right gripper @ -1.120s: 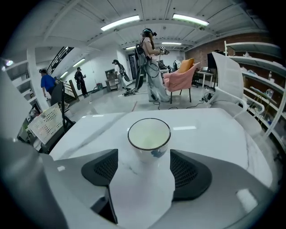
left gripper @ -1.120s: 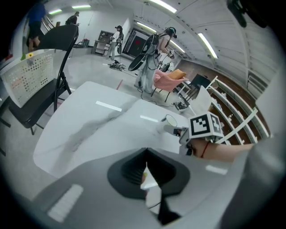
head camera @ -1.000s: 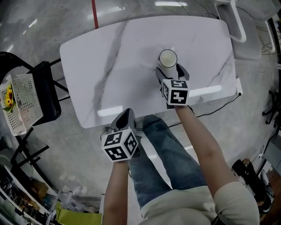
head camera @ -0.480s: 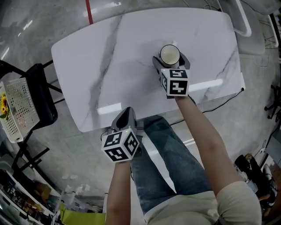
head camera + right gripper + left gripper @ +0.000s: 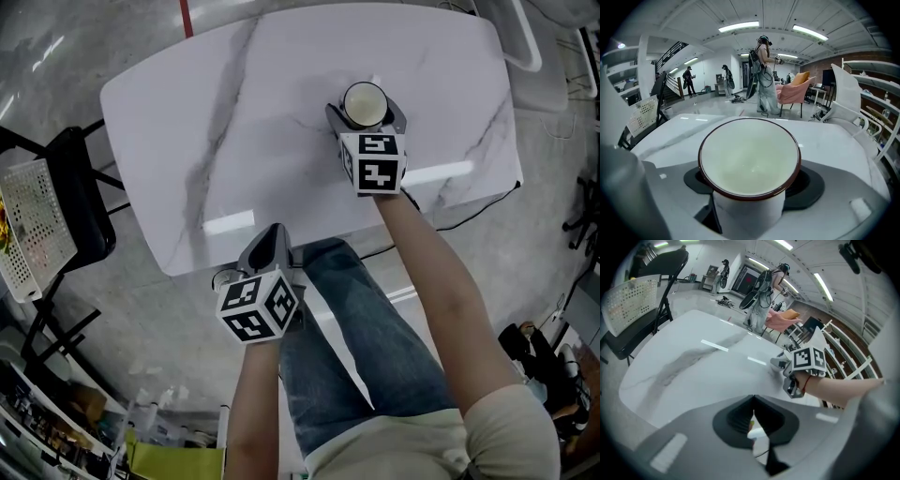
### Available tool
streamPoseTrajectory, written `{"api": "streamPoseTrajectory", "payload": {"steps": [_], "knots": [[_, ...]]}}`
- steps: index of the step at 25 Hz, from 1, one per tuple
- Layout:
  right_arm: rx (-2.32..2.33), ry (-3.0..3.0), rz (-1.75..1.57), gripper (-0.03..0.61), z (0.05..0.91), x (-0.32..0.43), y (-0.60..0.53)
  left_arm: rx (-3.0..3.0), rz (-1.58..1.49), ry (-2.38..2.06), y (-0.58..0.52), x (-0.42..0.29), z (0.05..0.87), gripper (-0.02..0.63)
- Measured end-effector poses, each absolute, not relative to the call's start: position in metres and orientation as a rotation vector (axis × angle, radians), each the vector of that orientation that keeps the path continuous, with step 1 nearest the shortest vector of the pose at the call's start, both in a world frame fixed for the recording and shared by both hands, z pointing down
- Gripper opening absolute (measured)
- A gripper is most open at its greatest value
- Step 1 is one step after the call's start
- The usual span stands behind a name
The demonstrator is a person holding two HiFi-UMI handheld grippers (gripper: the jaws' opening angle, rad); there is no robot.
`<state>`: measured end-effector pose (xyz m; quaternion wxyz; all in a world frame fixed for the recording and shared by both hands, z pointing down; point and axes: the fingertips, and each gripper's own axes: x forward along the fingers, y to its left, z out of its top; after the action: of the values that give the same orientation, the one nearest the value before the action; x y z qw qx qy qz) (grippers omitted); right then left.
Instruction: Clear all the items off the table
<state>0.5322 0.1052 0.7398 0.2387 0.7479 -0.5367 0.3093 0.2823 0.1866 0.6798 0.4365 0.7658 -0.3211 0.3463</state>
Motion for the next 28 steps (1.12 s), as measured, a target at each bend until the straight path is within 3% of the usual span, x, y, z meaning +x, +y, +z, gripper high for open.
{"api": "streamPoseTrajectory", "payload": {"steps": [17, 28], "knots": [[2.029, -1.43, 0.9, 0.391, 0.729, 0.517, 0.122, 1.942, 0.823, -0.796, 0.18, 0.269, 0.658, 0.009], [2.03, -1.515, 0.832, 0.391, 0.694, 0.461, 0.112, 1.946, 0.782, -0.818, 0.168, 0.226, 0.644, 0.009]]}}
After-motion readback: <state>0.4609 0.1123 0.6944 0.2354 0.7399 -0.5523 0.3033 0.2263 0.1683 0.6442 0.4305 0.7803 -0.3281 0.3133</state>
